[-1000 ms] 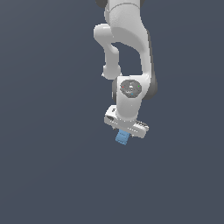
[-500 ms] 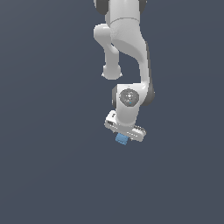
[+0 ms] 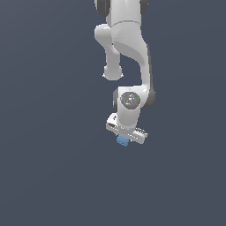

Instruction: Pick up the object and move it to a goal position.

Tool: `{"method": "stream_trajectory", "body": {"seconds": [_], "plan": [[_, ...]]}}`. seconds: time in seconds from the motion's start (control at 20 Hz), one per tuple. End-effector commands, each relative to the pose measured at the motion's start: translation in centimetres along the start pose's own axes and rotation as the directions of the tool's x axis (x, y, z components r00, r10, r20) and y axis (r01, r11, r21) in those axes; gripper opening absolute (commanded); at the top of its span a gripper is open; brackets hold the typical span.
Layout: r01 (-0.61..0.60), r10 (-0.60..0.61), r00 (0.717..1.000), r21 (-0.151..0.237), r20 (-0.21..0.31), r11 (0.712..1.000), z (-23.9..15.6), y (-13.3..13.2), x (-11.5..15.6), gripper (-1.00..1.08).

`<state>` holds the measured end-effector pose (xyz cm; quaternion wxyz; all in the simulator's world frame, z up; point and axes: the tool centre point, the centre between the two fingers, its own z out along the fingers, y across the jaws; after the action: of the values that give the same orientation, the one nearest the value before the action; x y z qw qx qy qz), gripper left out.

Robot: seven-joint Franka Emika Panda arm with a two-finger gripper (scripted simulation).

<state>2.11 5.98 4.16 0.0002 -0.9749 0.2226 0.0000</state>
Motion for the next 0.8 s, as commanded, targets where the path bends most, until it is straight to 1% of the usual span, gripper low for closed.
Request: {"method": "stream_trajectory", "body": {"seconds": [0.0,0.4,0.75], "plan": [[-0.001,0.001,1.0,0.0,0.0,1.0,0.0,0.0,0.0,-1.0],[0.0,0.0,1.0,0.0,0.0,1.0,-0.4,0.1,0.0,-1.0],[0.0,0.0,1.0,0.0,0.0,1.0,-3.4,1.1,0.3,-1.0]]}}
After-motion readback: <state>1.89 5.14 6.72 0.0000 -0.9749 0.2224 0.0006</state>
